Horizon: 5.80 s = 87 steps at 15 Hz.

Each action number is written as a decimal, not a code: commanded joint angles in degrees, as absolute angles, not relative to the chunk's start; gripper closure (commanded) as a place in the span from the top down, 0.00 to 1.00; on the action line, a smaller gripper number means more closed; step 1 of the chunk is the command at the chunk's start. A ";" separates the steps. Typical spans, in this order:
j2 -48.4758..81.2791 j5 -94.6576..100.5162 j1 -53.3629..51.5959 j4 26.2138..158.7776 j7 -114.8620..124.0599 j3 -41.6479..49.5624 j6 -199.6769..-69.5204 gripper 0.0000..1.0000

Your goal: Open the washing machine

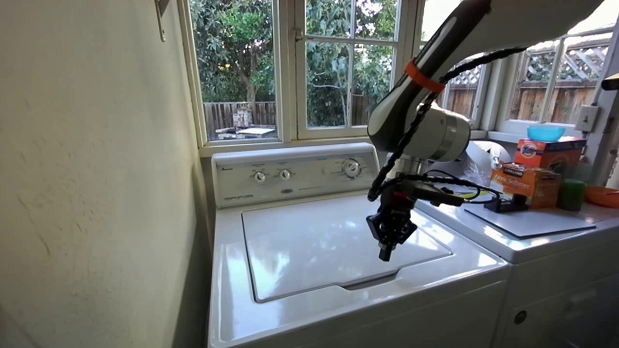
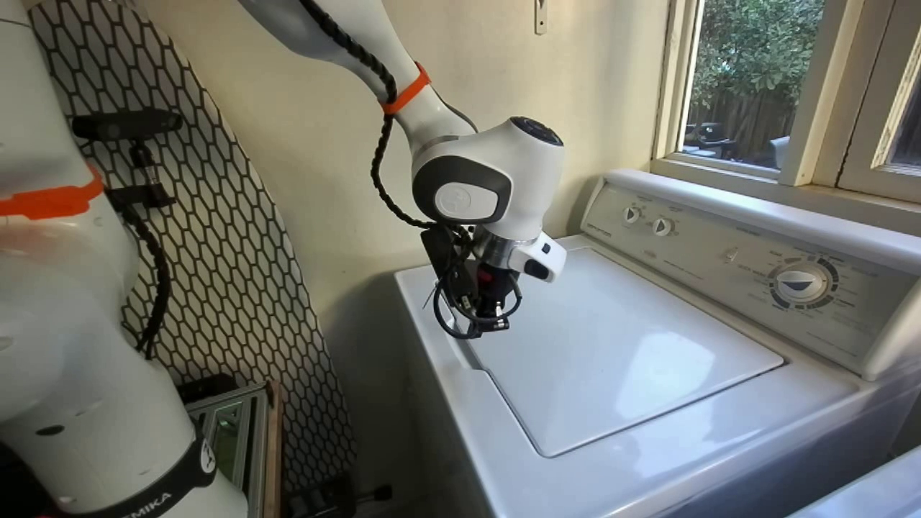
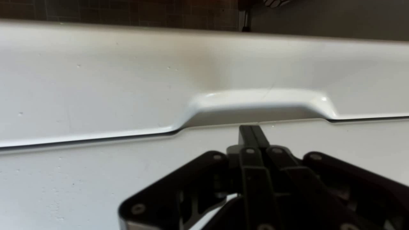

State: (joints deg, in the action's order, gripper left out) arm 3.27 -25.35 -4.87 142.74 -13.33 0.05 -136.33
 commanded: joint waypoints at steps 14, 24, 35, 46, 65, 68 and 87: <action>3.24 -25.18 -3.58 142.70 -13.31 -1.18 -136.20 0.01; 3.24 -25.18 -3.58 142.70 -13.31 -1.18 -136.19 0.01; 6.18 -23.95 -3.83 143.09 -13.85 -3.40 -132.99 0.00; 9.56 -23.00 -3.35 142.35 -14.38 -4.09 -139.08 0.00; 5.60 -21.03 -2.97 148.02 -14.87 -5.78 -154.30 0.00; 3.75 -21.37 -3.07 150.38 -15.09 -6.44 -158.44 0.00; -7.51 -21.07 -3.94 147.74 -18.19 -1.72 -138.54 0.00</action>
